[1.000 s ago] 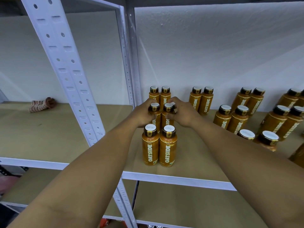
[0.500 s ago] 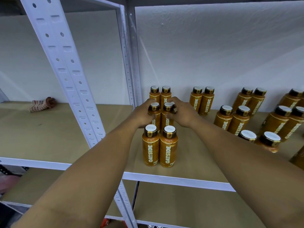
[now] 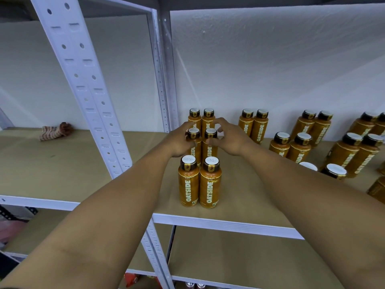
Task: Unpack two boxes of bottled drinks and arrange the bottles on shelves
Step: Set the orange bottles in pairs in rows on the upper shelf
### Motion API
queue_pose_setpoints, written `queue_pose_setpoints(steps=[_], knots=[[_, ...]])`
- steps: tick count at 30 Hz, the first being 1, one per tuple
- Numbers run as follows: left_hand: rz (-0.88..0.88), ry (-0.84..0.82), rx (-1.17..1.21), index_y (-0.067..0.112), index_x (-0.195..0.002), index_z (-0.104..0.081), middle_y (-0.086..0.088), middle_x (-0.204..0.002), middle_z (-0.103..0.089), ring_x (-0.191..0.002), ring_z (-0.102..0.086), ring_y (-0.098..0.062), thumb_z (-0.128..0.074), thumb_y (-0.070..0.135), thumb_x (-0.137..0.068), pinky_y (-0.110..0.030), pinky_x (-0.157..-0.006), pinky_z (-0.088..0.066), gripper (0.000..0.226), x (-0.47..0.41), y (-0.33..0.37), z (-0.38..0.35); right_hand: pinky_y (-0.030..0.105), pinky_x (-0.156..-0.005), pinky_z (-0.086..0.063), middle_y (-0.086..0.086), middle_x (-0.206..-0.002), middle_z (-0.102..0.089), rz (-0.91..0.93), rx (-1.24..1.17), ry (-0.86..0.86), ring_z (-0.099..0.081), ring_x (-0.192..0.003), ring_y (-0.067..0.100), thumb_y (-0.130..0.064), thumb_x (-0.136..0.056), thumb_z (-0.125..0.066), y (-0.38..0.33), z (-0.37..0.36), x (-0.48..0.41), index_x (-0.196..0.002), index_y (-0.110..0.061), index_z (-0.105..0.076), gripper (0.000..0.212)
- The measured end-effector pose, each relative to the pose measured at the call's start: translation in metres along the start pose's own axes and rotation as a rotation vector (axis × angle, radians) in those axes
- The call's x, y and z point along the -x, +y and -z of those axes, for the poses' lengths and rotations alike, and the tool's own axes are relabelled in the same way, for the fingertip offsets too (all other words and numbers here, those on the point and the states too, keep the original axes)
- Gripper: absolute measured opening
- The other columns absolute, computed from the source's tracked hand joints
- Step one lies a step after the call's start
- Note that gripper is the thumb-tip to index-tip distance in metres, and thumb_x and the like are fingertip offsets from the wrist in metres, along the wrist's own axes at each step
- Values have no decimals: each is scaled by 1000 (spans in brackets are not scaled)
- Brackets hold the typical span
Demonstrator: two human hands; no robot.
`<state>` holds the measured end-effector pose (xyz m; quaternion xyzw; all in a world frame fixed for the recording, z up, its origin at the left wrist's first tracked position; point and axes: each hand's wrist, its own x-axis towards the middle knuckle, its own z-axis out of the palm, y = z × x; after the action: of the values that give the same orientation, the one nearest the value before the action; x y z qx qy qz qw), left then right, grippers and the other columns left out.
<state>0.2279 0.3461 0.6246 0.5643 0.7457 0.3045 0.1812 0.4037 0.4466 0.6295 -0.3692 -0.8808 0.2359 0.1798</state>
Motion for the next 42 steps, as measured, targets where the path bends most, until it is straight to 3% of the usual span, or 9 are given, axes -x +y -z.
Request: queue_pose_setpoints(steps=[4, 9, 15, 18, 20, 26, 32, 35, 42], knots=[[5, 42, -46, 29, -159, -27, -6, -159, -42, -139, -49, -30, -65, 28, -100, -35, -102, -43, 70, 8, 12, 9, 31, -87, -46, 5, -143, -57, -9, 41, 33, -61, -120, 26, -53, -92, -68, 2, 19, 10, -148, -30, -40, 66], [-38, 128, -152, 27, -150, -44, -5, -155, -46, -137, -48, -28, -64, 36, -100, -29, -93, -39, 55, 17, 36, 25, 29, -82, -46, 1, -128, -66, 20, 68, 39, -60, -103, 16, -53, -93, -67, 2, 52, 32, -133, -31, -54, 48], [-151, 198, -124, 27, -140, -55, -4, -138, -61, -113, -63, -25, -63, 37, -100, -33, -83, -56, 42, 40, 92, 29, 29, -80, -49, -2, -111, -69, 58, 67, 79, -63, -99, 17, -49, -94, -68, 2, 98, 71, -118, -27, -63, 33], [-223, 180, -93, 28, -135, -58, 2, -125, -68, -98, -65, -16, -62, 38, -100, -24, -73, -53, 37, 52, 124, 13, 23, -68, -46, -4, -109, -67, 68, 73, 90, -60, -89, 7, -47, -94, -68, 13, 125, 96, -118, -26, -65, 32], [-269, 160, -73, 30, -132, -60, 5, -119, -67, -94, -64, -11, -62, 38, -100, -24, -75, -55, 33, 61, 144, -2, 24, -67, -47, -6, -107, -66, 57, 92, 101, -61, -89, 8, -48, -94, -68, 25, 140, 114, -114, -27, -65, 29], [-337, 37, 28, 29, -125, -65, 7, -111, -66, -99, -61, -8, -66, 36, -98, -20, -73, -45, 28, 75, 183, -64, 35, -83, -56, -8, -104, -68, -4, 122, 124, -63, -94, 9, -53, -91, -68, 83, 168, 158, -106, -30, -65, 28], [-284, -37, 66, 27, -130, -64, 6, -122, -66, -112, -61, -12, -70, 37, -96, -30, -93, -52, 35, 78, 191, -125, 25, -75, -49, -9, -105, -68, -45, 44, 110, -63, -98, 8, -48, -92, -70, 134, 164, 191, -109, -29, -66, 26], [-251, -74, 103, 28, -134, -59, 5, -129, -62, -117, -59, -13, -71, 37, -95, -27, -90, -52, 41, 80, 189, -144, 18, -73, -44, -9, -111, -67, -36, -20, 91, -62, -105, 9, -46, -92, -71, 149, 154, 197, -113, -29, -64, 27], [-235, -103, 166, 26, -137, -56, 10, -126, -61, -115, -58, -11, -78, 27, -91, -19, -83, -46, 51, 86, 182, -167, 36, -94, -55, -11, -121, -67, -15, -144, 97, -62, -113, 11, -41, -91, -74, 164, 134, 210, -119, -35, -61, 32]])
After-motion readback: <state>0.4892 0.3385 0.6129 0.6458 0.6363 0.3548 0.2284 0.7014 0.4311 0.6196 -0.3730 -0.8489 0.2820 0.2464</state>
